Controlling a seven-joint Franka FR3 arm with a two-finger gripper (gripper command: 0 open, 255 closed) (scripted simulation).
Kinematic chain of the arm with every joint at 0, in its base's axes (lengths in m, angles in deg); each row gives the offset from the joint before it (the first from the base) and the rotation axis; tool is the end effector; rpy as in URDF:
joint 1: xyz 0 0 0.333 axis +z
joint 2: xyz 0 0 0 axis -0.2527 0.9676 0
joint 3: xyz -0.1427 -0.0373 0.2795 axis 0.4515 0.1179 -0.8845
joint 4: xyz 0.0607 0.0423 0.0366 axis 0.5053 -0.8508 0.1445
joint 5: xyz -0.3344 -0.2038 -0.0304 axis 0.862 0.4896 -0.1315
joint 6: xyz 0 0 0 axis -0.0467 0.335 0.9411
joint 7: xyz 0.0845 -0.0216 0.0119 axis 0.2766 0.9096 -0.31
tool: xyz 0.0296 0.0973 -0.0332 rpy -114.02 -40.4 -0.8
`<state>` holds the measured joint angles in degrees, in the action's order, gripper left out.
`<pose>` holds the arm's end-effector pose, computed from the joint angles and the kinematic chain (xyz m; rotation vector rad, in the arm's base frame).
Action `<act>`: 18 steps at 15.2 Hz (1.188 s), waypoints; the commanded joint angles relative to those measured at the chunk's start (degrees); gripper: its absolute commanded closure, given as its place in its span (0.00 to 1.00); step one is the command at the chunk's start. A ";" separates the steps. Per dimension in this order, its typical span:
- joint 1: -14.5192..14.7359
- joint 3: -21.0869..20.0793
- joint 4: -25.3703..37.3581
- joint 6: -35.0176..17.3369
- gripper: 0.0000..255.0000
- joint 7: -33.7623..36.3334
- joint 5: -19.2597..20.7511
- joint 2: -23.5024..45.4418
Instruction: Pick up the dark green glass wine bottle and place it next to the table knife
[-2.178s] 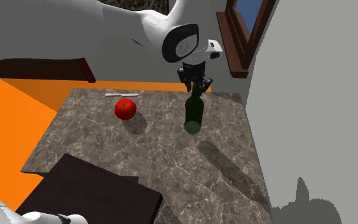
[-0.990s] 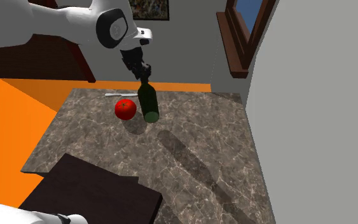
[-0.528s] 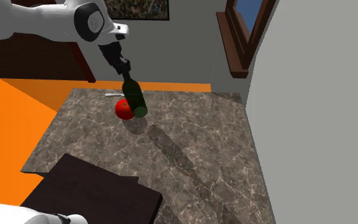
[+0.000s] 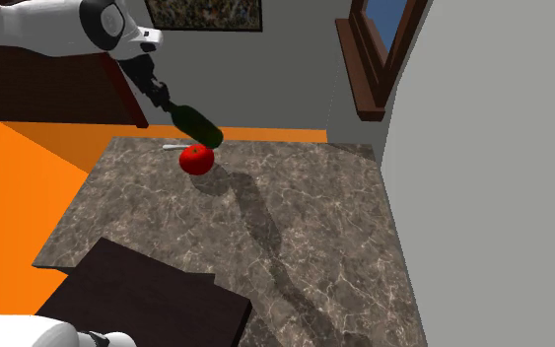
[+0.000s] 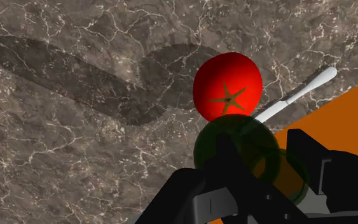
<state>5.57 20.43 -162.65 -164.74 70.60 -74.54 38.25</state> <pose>0.5840 0.1842 0.4250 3.0589 -0.4087 0.1553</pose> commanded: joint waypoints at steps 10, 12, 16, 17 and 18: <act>8.27 -4.42 14.66 5.65 1.00 12.85 1.78 10.27; 9.83 -4.98 18.64 7.25 1.00 14.84 2.12 12.88; 13.03 -5.88 28.18 11.12 1.00 18.47 2.82 18.99; 13.82 -6.04 30.82 12.20 1.00 19.24 2.97 20.64; 13.82 -6.01 30.23 11.50 1.00 19.32 3.00 20.75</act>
<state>18.91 14.47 -134.23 -153.70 89.37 -71.67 57.63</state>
